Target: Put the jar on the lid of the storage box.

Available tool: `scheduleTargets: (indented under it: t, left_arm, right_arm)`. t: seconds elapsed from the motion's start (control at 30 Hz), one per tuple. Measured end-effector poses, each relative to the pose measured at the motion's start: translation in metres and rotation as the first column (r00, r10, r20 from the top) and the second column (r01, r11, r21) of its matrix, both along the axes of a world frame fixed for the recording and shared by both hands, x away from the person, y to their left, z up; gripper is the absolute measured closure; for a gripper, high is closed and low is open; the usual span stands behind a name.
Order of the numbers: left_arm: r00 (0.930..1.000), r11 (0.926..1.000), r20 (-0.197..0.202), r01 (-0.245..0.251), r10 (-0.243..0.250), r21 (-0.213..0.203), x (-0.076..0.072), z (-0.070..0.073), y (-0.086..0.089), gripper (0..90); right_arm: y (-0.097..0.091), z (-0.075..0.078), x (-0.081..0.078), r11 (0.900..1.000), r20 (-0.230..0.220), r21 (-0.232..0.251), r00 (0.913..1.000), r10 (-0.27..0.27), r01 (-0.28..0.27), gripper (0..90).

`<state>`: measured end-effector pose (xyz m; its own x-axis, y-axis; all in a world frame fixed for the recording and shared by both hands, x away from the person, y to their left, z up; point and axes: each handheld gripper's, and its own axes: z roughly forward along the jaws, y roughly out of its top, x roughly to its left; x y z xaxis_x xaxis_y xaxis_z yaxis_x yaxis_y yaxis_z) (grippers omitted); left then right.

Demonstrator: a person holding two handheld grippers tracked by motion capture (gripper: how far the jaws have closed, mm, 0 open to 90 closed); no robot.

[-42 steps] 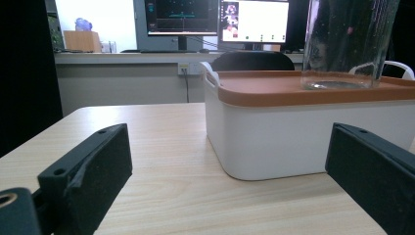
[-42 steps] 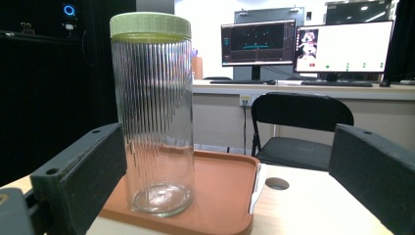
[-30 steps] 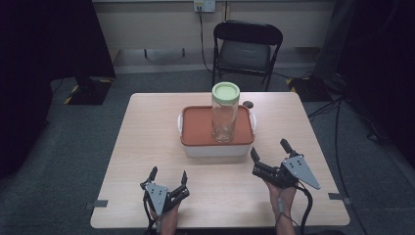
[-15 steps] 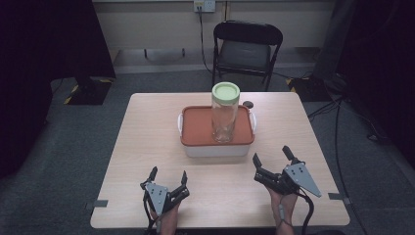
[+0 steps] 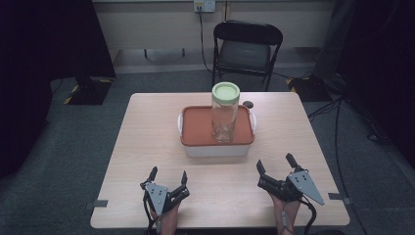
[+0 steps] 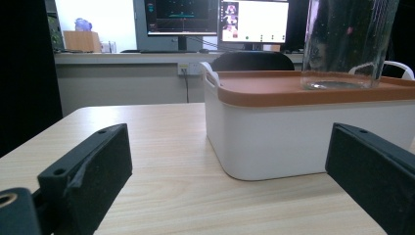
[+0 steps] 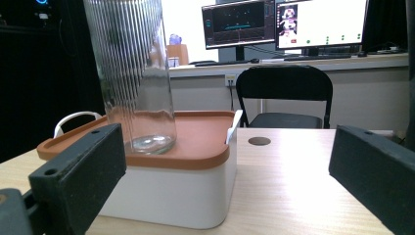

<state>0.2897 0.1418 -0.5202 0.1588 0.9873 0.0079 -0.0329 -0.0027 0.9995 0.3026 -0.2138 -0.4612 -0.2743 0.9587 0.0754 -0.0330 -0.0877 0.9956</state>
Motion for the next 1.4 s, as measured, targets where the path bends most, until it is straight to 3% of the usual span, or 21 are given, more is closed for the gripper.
scheduleTargets:
  t: [0.23,0.53,0.8,0.93,1.1,1.4]
  left_arm:
    - [1.0000,1.0000,0.000,0.000,0.000,0.000,0.000,0.000,0.000,2.9]
    - [1.0000,1.0000,0.000,0.001,-0.001,0.000,0.000,0.000,0.000,2.9]
    - [1.0000,1.0000,0.000,0.000,0.000,0.000,0.000,0.000,0.000,2.9]
    - [1.0000,1.0000,0.000,0.000,0.000,0.000,0.000,0.000,0.000,2.9]
    - [1.0000,1.0000,0.000,0.001,-0.001,0.000,0.000,0.000,0.000,2.9]
    - [1.0000,1.0000,0.000,0.001,-0.001,0.000,0.000,0.000,0.000,2.9]
  right_arm:
    - [0.001,-0.007,-0.003,1.0000,-0.013,0.001,0.9999,-0.004,0.004,0.0]
    - [-0.003,-0.015,-0.009,0.9999,0.029,-0.010,0.9996,0.005,-0.004,0.0]
    - [-0.004,-0.026,-0.011,0.9988,0.015,-0.040,0.9995,-0.026,0.027,0.0]
    - [-0.005,-0.030,-0.012,0.9995,0.002,-0.025,0.9998,-0.018,0.018,0.0]
    - [-0.004,-0.037,-0.011,0.9991,0.038,-0.038,0.9992,-0.016,0.018,0.0]
    - [-0.001,-0.047,-0.010,0.9990,0.039,-0.038,0.9990,-0.023,0.025,0.0]
